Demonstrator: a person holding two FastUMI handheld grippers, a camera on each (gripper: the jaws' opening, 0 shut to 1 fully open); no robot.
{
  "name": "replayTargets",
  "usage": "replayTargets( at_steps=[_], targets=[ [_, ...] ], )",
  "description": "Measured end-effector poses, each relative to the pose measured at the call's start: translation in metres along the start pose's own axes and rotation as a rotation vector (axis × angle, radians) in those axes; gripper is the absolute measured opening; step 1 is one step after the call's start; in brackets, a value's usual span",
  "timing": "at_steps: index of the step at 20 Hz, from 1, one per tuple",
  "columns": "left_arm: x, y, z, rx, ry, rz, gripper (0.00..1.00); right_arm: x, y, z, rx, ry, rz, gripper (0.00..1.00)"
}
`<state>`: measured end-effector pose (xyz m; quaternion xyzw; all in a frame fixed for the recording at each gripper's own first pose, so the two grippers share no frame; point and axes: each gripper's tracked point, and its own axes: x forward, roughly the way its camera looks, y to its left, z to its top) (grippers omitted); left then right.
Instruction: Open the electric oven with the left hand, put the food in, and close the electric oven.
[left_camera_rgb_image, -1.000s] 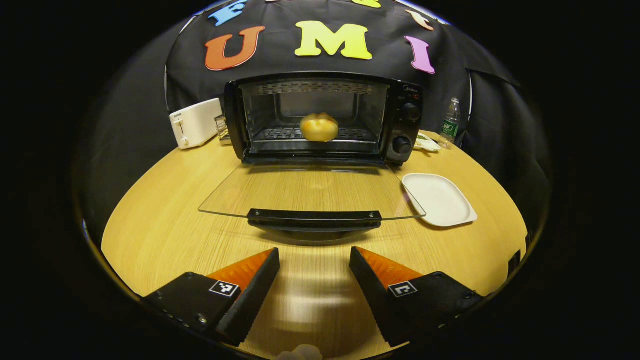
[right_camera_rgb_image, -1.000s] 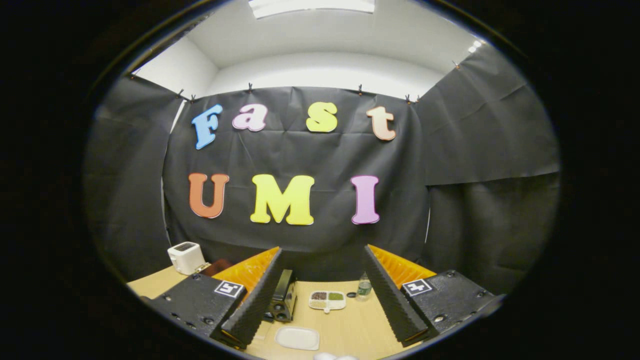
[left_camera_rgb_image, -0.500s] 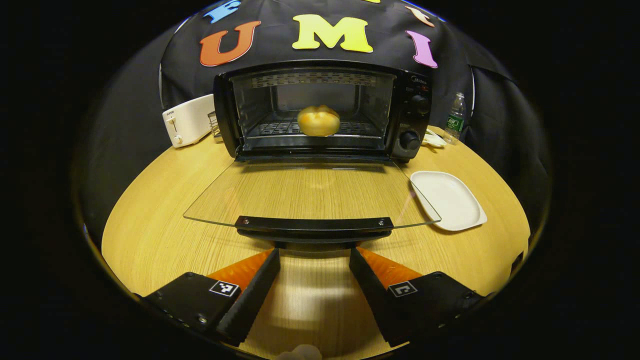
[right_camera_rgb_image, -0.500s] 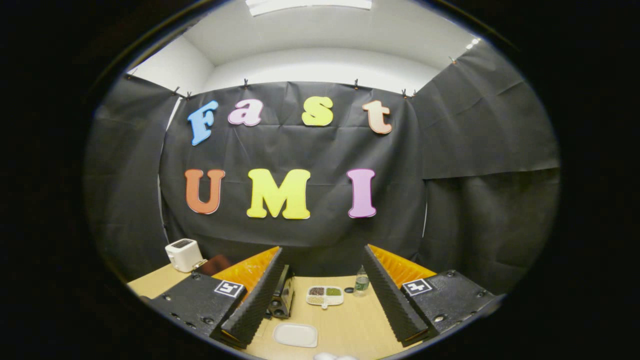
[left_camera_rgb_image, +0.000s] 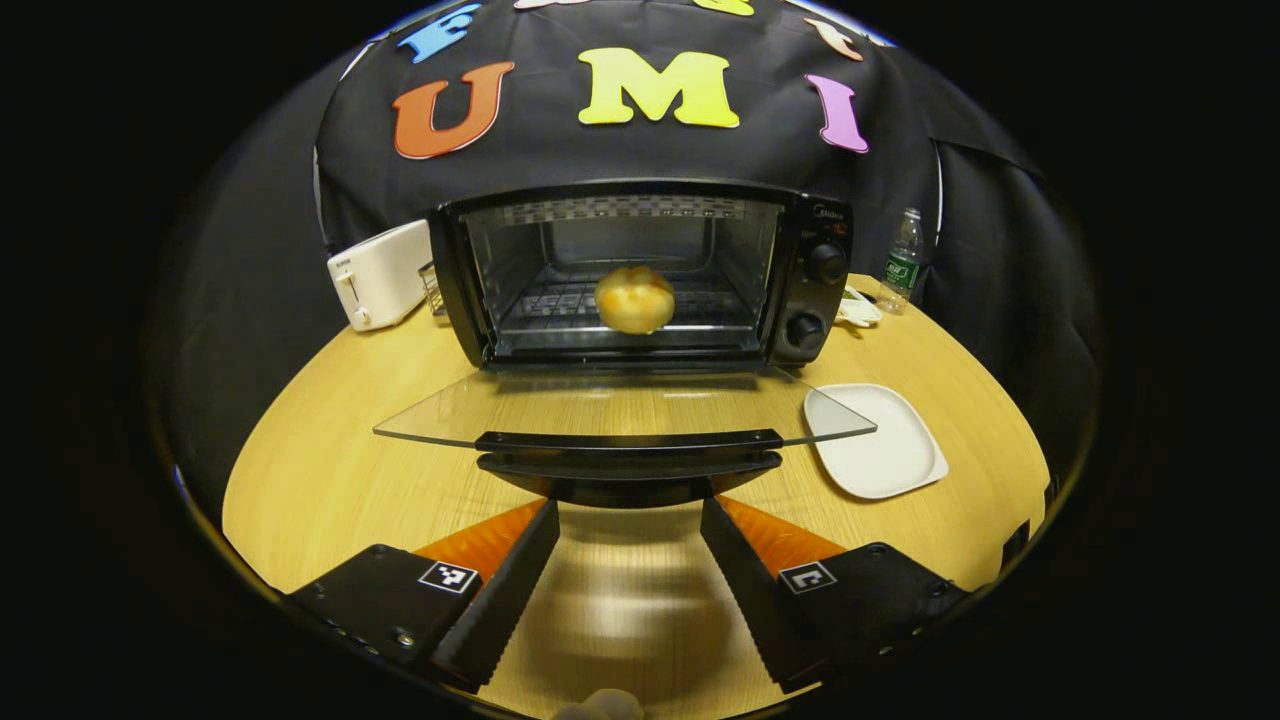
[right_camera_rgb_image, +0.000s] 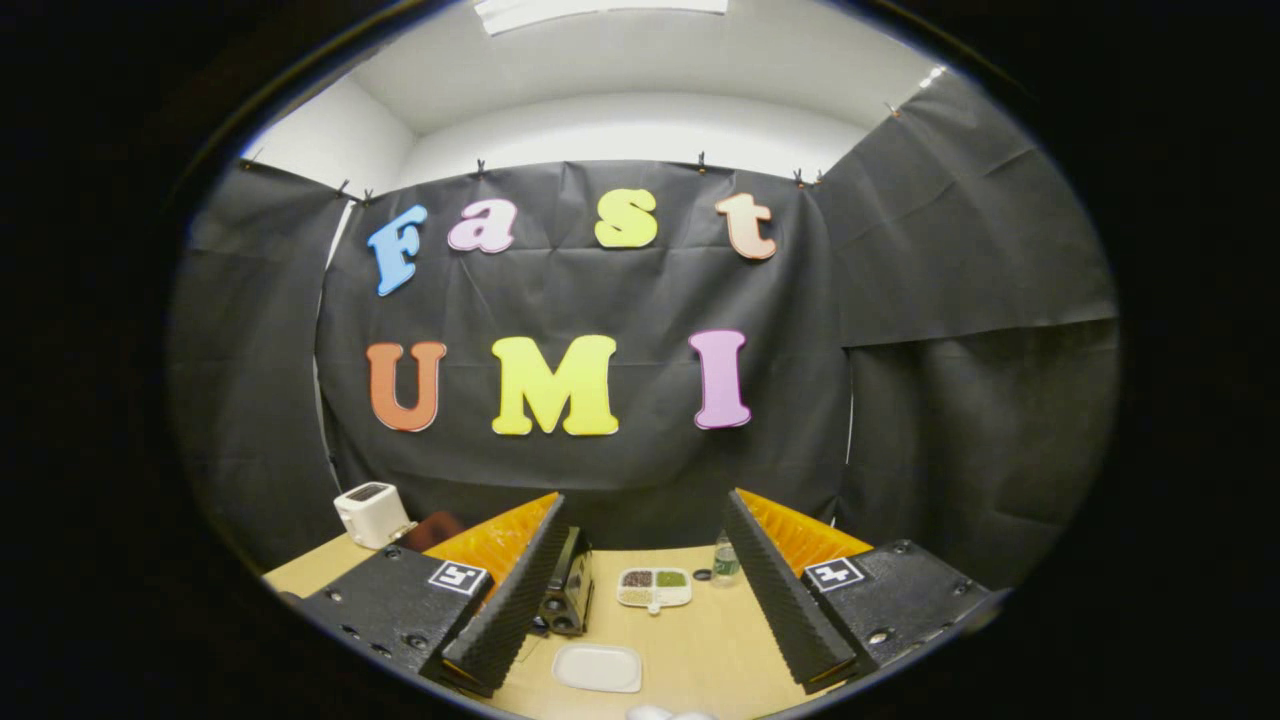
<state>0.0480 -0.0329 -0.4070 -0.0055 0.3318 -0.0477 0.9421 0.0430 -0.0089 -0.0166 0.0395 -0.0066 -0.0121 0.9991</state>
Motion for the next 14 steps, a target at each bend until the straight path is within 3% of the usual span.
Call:
replayTargets(
  at_steps=[8,9,10,11,14],
  targets=[
    [-0.002,0.0,0.051,0.012,-0.06,0.007,0.94,-0.002,-0.011,-0.004,0.029,0.014,-0.014,0.99],
    [0.0,0.0,0.057,0.013,-0.066,0.005,0.94,-0.002,-0.012,-0.004,0.031,0.013,-0.017,0.96],
    [0.001,0.0,0.064,0.015,-0.075,0.006,0.94,-0.001,-0.014,-0.005,0.033,0.015,-0.019,1.0],
    [0.002,0.002,0.071,0.017,-0.085,0.007,0.94,-0.001,-0.014,-0.006,0.035,0.017,-0.02,0.96],
    [0.006,0.002,0.083,0.026,-0.099,0.008,0.94,-0.001,-0.016,-0.008,0.041,0.023,-0.023,1.0]
  ],
)
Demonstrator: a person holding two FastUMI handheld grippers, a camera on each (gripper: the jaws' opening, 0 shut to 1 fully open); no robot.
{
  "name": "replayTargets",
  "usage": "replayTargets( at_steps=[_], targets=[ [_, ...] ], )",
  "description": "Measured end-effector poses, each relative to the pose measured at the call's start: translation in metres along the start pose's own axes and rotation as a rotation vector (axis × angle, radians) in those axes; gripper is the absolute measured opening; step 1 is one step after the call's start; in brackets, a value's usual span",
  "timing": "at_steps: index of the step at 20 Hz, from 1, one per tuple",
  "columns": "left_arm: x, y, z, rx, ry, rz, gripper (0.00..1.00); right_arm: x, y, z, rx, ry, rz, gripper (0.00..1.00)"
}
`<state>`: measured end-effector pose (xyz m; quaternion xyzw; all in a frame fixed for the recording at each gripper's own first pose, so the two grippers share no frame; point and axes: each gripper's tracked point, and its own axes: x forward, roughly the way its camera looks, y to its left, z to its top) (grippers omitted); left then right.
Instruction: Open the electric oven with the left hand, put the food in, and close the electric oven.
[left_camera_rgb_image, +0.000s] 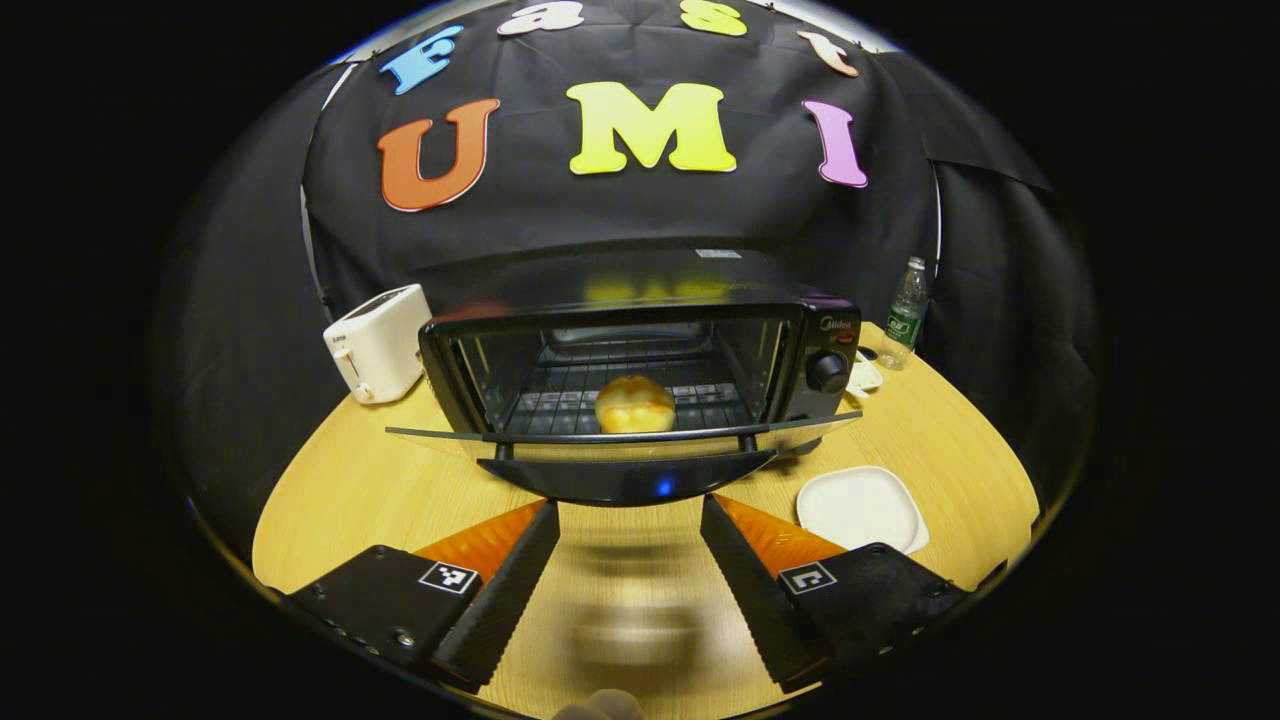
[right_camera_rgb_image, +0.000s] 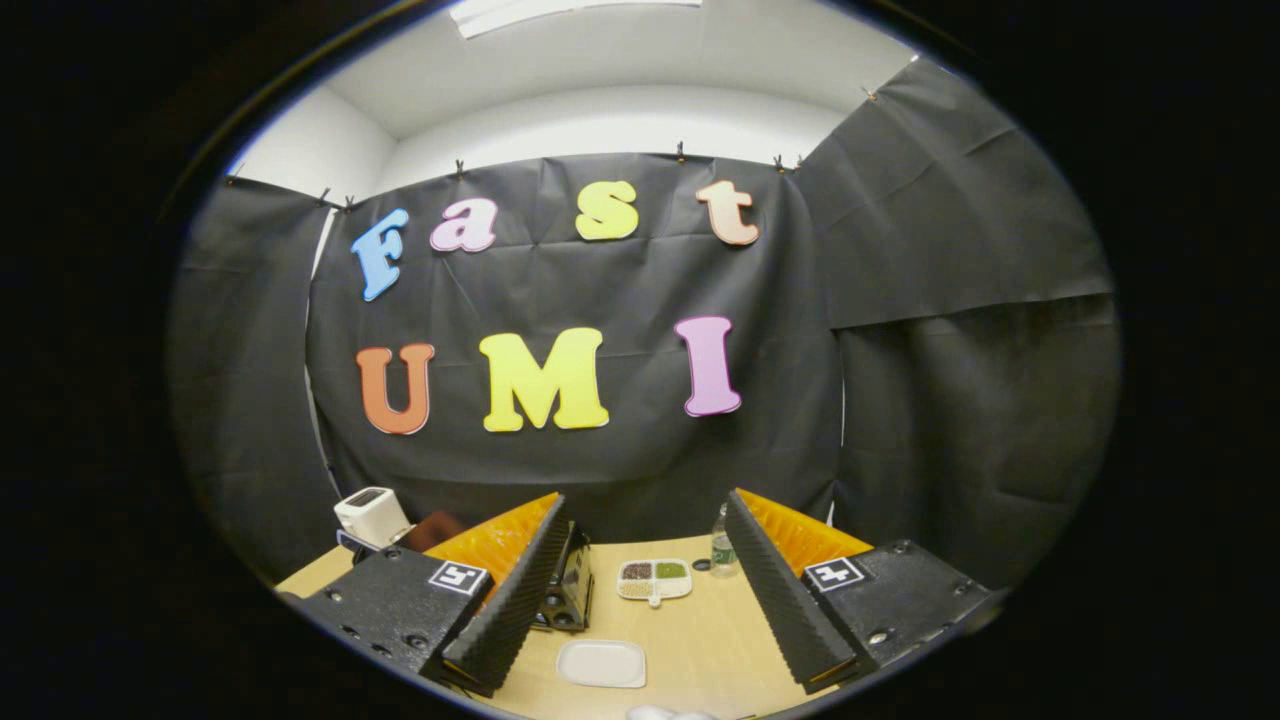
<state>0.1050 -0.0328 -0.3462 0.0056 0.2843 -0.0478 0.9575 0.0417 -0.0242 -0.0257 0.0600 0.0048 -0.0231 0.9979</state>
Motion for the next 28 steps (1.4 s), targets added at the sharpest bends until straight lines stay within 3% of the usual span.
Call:
replayTargets(
  at_steps=[11,20,22,24,28],
  targets=[
    [0.03,0.003,0.058,0.024,-0.105,0.007,0.94,0.003,-0.006,-0.008,0.007,0.021,-0.013,0.96],
    [0.044,0.008,0.065,0.016,-0.11,0.015,0.95,0.004,-0.011,-0.016,0.02,0.044,-0.02,1.0],
    [0.04,0.011,0.066,0.014,-0.113,0.025,0.96,0.004,-0.011,-0.015,0.018,0.044,-0.019,0.96],
    [0.029,0.012,0.072,0.017,-0.132,0.029,0.96,0.004,-0.01,-0.014,0.016,0.042,-0.015,1.0],
    [-0.016,0.012,0.095,-0.003,-0.194,0.024,0.95,0.005,0.002,0.003,0.014,0.01,0.011,0.96]
  ],
)
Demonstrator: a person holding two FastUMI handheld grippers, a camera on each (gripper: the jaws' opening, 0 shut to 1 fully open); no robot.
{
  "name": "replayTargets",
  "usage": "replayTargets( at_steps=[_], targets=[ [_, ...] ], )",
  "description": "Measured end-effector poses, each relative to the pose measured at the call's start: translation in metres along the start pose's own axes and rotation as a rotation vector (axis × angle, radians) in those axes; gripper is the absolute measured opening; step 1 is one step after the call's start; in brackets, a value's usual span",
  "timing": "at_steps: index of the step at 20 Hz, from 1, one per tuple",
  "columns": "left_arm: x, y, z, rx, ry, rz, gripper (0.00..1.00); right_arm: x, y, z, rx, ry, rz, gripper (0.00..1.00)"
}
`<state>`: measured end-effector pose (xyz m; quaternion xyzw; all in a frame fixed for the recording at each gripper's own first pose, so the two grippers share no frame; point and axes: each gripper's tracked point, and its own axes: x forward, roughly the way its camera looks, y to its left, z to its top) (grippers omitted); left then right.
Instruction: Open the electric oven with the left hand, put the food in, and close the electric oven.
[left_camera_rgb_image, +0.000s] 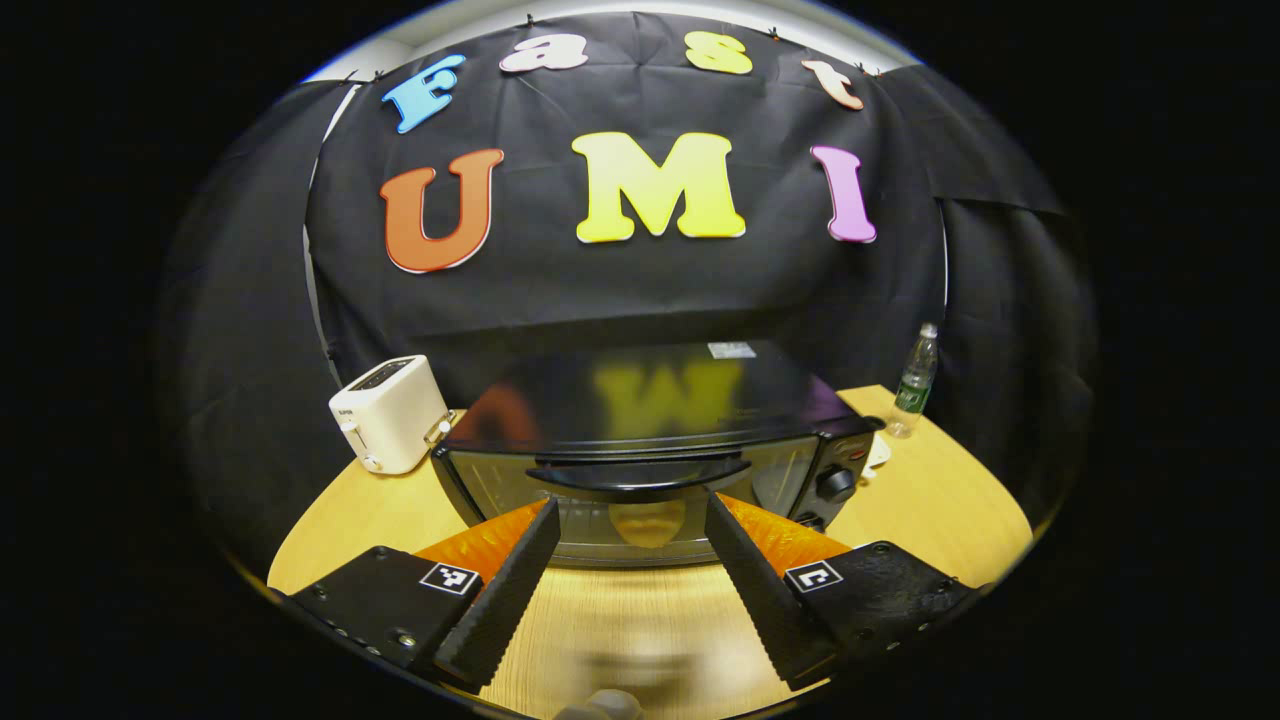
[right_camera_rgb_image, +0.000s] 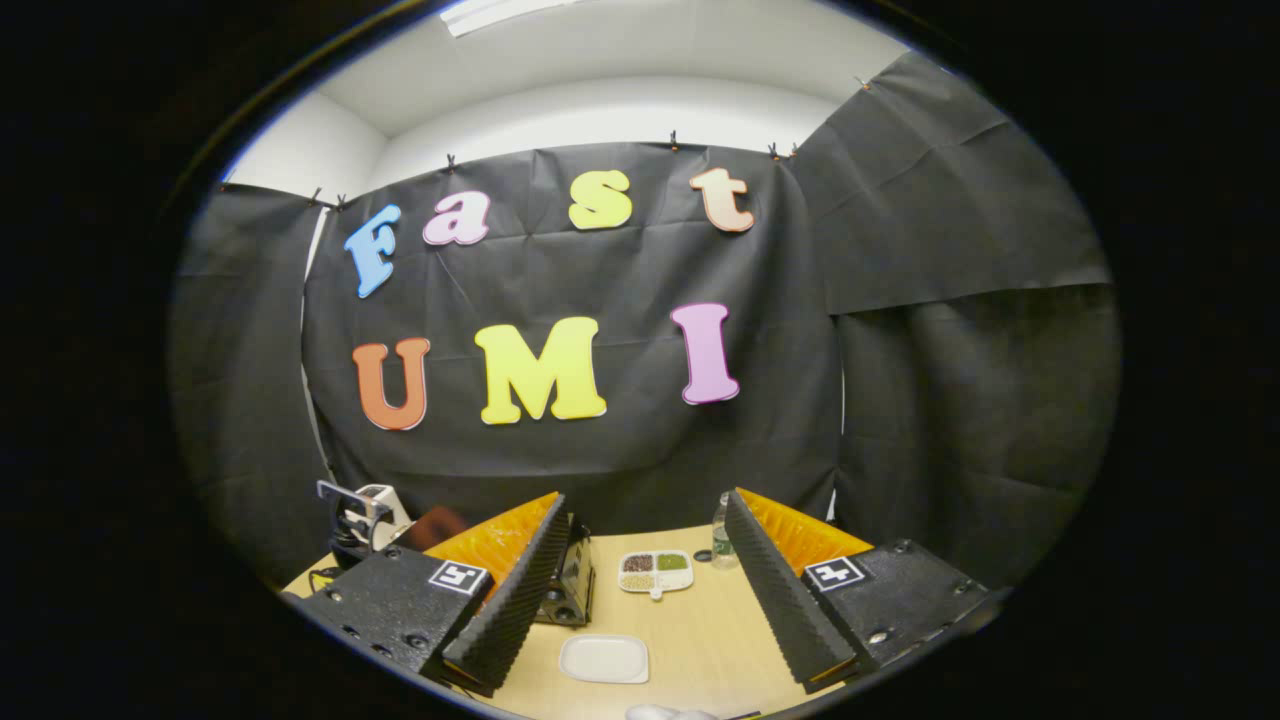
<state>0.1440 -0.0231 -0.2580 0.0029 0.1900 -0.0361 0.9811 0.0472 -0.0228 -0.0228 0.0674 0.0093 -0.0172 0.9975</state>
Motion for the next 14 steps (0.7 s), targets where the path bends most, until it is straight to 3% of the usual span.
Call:
replayTargets(
  at_steps=[1,11,14],
  targets=[
    [-0.009,0.002,0.013,-0.002,-0.023,-0.002,0.95,-0.001,0.005,0.004,-0.002,-0.007,0.01,1.0],
    [-0.136,0.046,0.161,-0.06,-0.287,0.037,0.95,-0.01,0.038,0.028,-0.021,-0.026,0.066,0.96],
    [-0.168,0.058,0.185,-0.075,-0.338,0.051,0.95,-0.011,0.046,0.03,-0.029,-0.034,0.068,0.99]
  ],
)
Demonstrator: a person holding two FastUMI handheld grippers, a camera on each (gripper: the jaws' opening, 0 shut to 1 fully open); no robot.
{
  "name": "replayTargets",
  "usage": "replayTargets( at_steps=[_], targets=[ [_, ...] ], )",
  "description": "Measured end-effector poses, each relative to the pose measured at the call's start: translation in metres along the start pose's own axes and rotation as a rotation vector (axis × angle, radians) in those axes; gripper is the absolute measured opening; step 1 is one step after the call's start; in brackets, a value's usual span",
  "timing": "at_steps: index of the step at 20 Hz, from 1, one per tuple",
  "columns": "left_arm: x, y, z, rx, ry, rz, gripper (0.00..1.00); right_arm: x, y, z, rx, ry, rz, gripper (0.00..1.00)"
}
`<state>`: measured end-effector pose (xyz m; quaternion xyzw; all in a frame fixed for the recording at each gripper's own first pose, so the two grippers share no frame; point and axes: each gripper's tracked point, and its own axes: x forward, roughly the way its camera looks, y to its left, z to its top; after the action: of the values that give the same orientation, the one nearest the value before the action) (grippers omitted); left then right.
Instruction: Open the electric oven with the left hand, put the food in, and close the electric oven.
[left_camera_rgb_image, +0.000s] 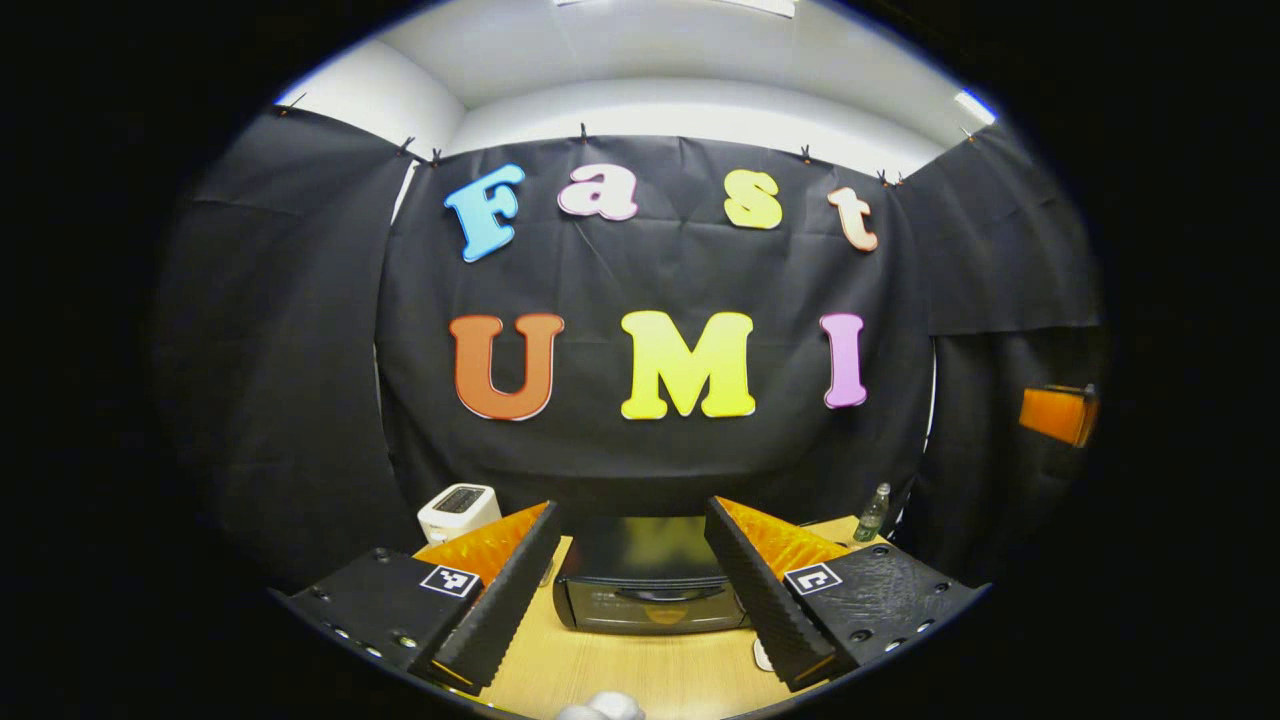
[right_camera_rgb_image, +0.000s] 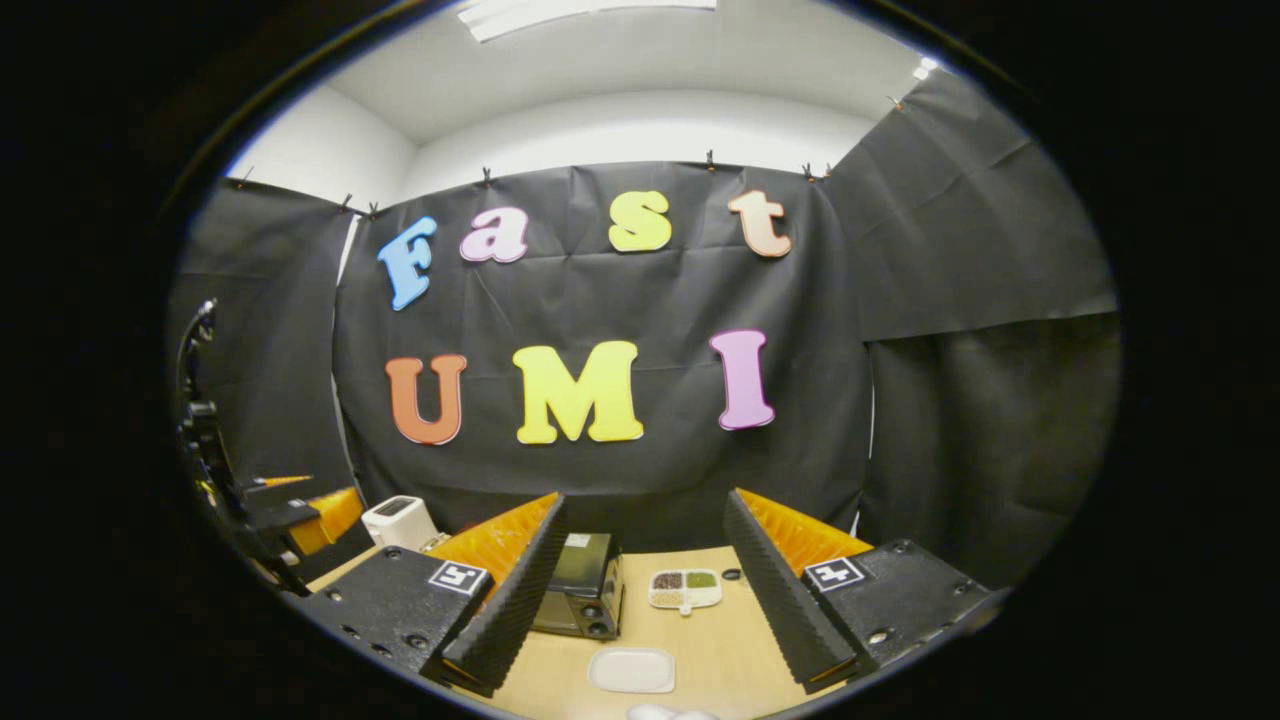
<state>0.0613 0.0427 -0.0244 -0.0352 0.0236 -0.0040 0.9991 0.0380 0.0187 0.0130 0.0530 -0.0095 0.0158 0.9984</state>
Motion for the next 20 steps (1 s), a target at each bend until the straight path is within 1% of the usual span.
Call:
replayTargets(
  at_steps=[1,2,3,4,5,8,9,10,11,17,18,19,20],
  targets=[
    [-0.007,0.003,0.009,0.004,-0.012,0.004,0.95,-0.001,0.001,0.0,-0.008,0.005,-0.001,0.96],
    [-0.015,0.004,0.017,0.011,-0.024,0.008,0.95,-0.002,0.003,0.001,-0.015,0.005,-0.001,1.0],
    [-0.02,0.005,0.023,0.017,-0.037,0.006,0.95,-0.003,0.005,0.001,-0.02,0.004,0.0,0.96],
    [-0.026,0.005,0.026,0.021,-0.035,0.005,0.95,-0.004,0.007,0.0,-0.024,0.007,0.001,1.0],
    [-0.033,0.003,0.03,0.024,-0.043,-0.003,0.95,-0.005,0.008,-0.001,-0.024,0.007,0.0,0.96],
    [-0.046,0.0,0.036,0.034,-0.047,-0.019,0.95,-0.012,0.005,-0.003,-0.029,0.015,-0.013,0.96],
    [-0.05,-0.002,0.035,0.032,-0.043,-0.026,0.94,-0.013,0.004,-0.003,-0.028,0.015,-0.018,1.0],
    [-0.051,0.0,0.035,0.033,-0.037,-0.025,0.95,-0.013,0.002,-0.005,-0.026,0.018,-0.024,1.0],
    [-0.053,0.0,0.036,0.039,-0.039,-0.025,0.95,-0.015,0.002,-0.003,-0.023,0.014,-0.027,0.96],
    [-0.056,-0.004,0.036,0.041,-0.031,-0.037,0.95,-0.02,0.0,0.003,-0.028,0.001,-0.037,0.96],
    [-0.056,-0.004,0.038,0.041,-0.033,-0.037,0.95,-0.02,0.0,0.005,-0.033,-0.001,-0.038,1.0],
    [-0.057,-0.004,0.04,0.04,-0.038,-0.037,0.95,-0.02,0.0,0.007,-0.037,-0.005,-0.039,1.0],
    [-0.056,-0.003,0.041,0.042,-0.035,-0.037,0.95,-0.02,0.001,0.008,-0.04,-0.007,-0.038,0.96]
  ],
)
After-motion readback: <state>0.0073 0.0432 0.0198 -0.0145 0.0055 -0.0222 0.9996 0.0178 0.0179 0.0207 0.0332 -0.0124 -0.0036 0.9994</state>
